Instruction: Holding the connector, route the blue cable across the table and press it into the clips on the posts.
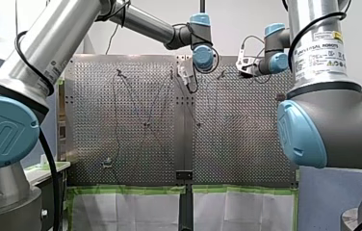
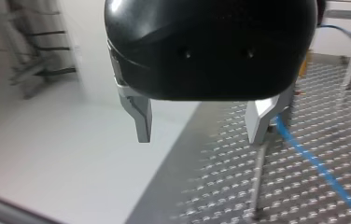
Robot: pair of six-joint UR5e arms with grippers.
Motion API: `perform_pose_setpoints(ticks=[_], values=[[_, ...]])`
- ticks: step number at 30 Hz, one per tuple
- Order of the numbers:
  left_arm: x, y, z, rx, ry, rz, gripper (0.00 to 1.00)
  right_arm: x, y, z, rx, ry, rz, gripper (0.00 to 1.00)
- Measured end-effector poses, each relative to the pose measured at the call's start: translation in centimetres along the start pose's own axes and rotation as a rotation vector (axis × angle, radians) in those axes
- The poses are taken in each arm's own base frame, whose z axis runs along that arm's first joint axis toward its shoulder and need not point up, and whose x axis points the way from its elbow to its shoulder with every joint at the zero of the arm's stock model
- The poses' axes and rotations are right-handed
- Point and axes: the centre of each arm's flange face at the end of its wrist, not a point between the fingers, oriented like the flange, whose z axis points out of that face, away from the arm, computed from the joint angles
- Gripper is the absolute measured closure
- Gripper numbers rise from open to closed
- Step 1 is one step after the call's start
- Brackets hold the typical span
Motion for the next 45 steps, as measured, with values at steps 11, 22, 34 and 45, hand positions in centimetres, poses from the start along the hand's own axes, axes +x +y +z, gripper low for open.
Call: perform_pose_setpoints(ticks=[11, 22, 34, 45], values=[[-2.3, 2.3, -0.7, -0.057, -0.084, -0.131, 0.02, -0.4, -1.0, 0.1, 0.012, -0.011, -0.003, 1.00], [5.2, 5.9, -0.9, -0.114, -0.058, -0.173, 0.02, -0.5, -1.7, 0.2, 0.022, -0.014, -0.002, 1.00], [15.5, 7.9, -4.8, -0.160, 0.012, -0.173, 0.02, -0.6, -1.8, 0.2, 0.023, -0.014, -0.002, 1.00], [25.0, 8.9, -12.8, -0.193, 0.074, -0.208, 0.02, -0.7, -1.8, 0.3, 0.023, -0.016, -0.004, 1.00]])
